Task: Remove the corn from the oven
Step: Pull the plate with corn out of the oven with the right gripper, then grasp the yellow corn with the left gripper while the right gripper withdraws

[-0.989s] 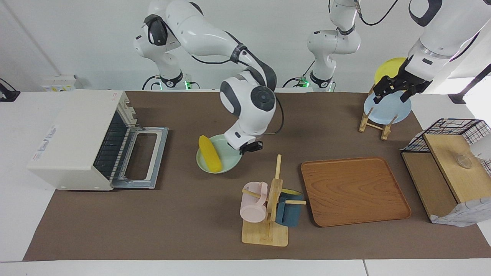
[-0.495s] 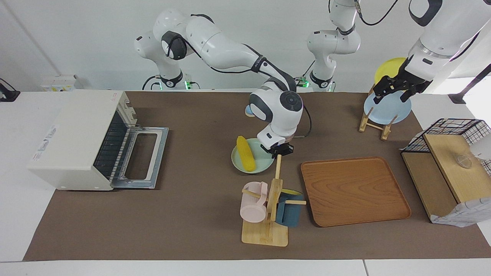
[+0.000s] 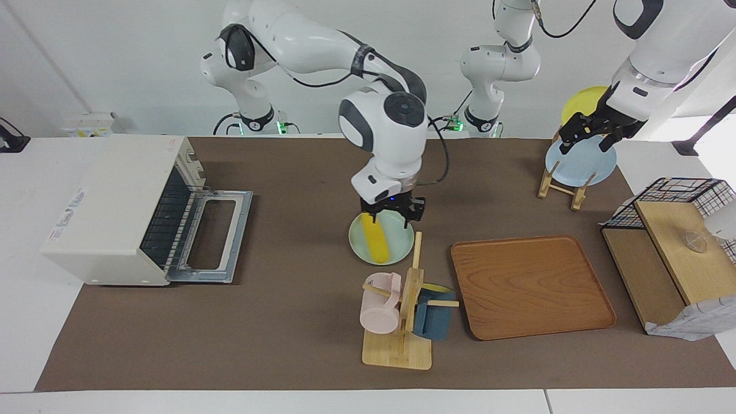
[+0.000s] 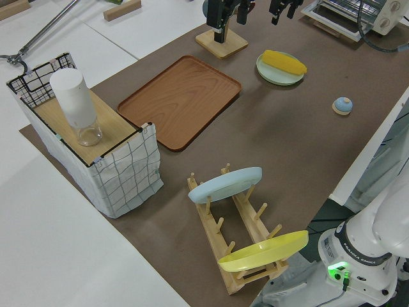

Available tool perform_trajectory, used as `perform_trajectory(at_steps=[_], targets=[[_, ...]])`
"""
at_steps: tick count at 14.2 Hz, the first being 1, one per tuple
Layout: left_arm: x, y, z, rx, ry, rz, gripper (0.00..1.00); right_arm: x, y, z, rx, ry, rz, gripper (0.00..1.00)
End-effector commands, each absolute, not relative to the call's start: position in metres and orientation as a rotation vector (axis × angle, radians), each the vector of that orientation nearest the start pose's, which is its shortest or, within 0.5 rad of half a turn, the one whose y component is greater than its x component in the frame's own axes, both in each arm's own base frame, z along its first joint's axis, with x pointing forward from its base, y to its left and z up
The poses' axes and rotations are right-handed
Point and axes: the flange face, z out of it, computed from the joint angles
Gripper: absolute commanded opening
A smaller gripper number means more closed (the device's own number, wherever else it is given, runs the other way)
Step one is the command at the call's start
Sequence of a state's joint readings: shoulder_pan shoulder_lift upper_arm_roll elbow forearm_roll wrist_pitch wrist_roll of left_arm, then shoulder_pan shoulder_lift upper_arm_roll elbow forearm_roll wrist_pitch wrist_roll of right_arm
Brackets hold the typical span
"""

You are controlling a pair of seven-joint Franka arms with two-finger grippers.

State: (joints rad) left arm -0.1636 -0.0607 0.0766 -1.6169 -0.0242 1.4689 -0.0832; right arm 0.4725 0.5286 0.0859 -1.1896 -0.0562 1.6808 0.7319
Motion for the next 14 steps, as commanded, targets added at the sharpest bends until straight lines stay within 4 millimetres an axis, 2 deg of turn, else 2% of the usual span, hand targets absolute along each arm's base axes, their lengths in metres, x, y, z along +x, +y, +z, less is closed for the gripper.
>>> perform_trajectory(at_steps=[1, 3, 4, 5, 7, 9, 11, 13, 14], targets=[[0.493, -0.083, 0.607, -3.140, -0.087, 0.159, 0.99, 0.590, 0.245, 0.448, -3.179, 0.187, 0.111, 0.78], [0.481, -0.127, 0.568, -3.157, -0.144, 0.028, 0.99, 0.590, 0.187, 0.416, -3.186, 0.064, 0.169, 0.32], [0.474, -0.151, 0.548, -3.162, -0.127, 0.013, 0.99, 0.589, 0.164, 0.406, -3.178, 0.038, 0.139, 0.13], [0.469, -0.171, 0.534, -3.163, -0.109, 0.010, 0.99, 0.583, 0.151, 0.391, -3.179, 0.037, 0.151, 0.00], [0.462, -0.212, 0.504, -3.172, -0.138, -0.025, 0.99, 0.579, 0.147, 0.367, -3.200, 0.024, 0.207, 0.00], [0.463, -0.262, 0.472, -3.176, -0.240, -0.045, 0.99, 0.580, 0.142, 0.341, -3.273, -0.044, 0.256, 0.00], [0.463, -0.310, 0.435, -3.197, -0.221, -0.091, 0.99, 0.577, 0.127, 0.327, -3.314, -0.061, 0.303, 0.00], [0.468, -0.345, 0.423, -3.207, -0.179, -0.106, 0.99, 0.569, 0.117, 0.310, -3.328, -0.058, 0.343, 0.00], [0.470, -0.358, 0.416, -3.207, -0.241, -0.103, 0.99, 0.568, 0.111, 0.305, -3.343, -0.074, 0.339, 0.00]])
